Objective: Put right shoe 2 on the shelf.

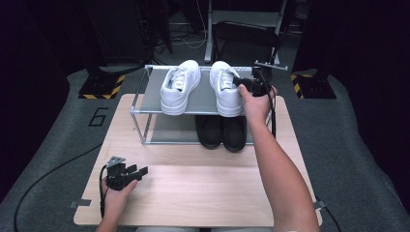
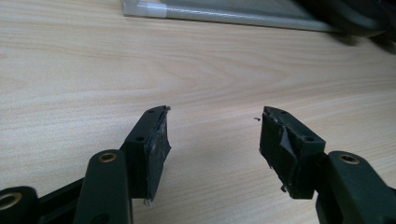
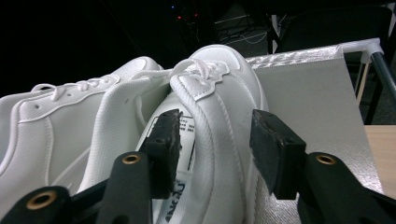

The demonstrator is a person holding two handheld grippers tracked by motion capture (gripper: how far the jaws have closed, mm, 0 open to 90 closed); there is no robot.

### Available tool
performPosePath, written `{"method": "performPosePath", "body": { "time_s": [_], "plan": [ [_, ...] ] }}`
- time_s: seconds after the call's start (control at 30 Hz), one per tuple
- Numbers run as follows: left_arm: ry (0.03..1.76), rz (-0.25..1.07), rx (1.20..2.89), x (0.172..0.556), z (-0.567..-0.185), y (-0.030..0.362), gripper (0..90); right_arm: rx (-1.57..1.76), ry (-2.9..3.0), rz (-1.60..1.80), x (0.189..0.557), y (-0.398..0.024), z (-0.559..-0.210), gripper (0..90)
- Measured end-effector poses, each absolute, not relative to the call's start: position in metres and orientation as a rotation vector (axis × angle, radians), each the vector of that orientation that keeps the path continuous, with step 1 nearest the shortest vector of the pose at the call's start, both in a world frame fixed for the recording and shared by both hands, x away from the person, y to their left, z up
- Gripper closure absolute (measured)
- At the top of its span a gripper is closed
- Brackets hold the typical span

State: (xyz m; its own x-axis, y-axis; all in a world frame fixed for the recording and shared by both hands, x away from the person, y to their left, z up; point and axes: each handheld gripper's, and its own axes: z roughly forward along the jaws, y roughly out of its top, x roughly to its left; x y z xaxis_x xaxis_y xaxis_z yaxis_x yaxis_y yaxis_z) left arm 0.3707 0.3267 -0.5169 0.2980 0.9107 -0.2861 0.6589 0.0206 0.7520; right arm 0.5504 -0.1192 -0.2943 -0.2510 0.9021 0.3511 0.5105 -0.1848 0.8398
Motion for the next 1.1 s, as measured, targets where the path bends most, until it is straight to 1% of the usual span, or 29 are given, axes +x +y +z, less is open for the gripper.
{"method": "performPosePath", "body": {
  "time_s": [0.07, 0.2, 0.4, 0.57, 0.83, 1.1],
  "plan": [
    [1.444, 0.368, 1.702, 0.370, -0.517, 0.327, 41.9, 1.609, 1.712, 1.421, 0.544, -0.121, -0.292, 49.0],
    [1.444, 0.375, 1.705, 0.368, -0.517, 0.329, 41.8, 1.562, 1.721, 1.450, 0.528, -0.125, -0.285, 45.4],
    [1.452, 0.373, 1.698, 0.367, -0.516, 0.330, 41.2, 1.491, 1.745, 1.493, 0.498, -0.132, -0.276, 42.9],
    [1.436, 0.387, 1.705, 0.367, -0.515, 0.330, 41.1, 1.432, 1.774, 1.519, 0.473, -0.138, -0.277, 42.4],
    [1.436, 0.381, 1.711, 0.367, -0.515, 0.329, 41.0, 1.375, 1.813, 1.560, 0.430, -0.140, -0.300, 42.1],
    [1.434, 0.396, 1.699, 0.367, -0.515, 0.329, 40.8, 1.395, 1.845, 1.544, 0.408, -0.137, -0.339, 40.8]
  ]
}}
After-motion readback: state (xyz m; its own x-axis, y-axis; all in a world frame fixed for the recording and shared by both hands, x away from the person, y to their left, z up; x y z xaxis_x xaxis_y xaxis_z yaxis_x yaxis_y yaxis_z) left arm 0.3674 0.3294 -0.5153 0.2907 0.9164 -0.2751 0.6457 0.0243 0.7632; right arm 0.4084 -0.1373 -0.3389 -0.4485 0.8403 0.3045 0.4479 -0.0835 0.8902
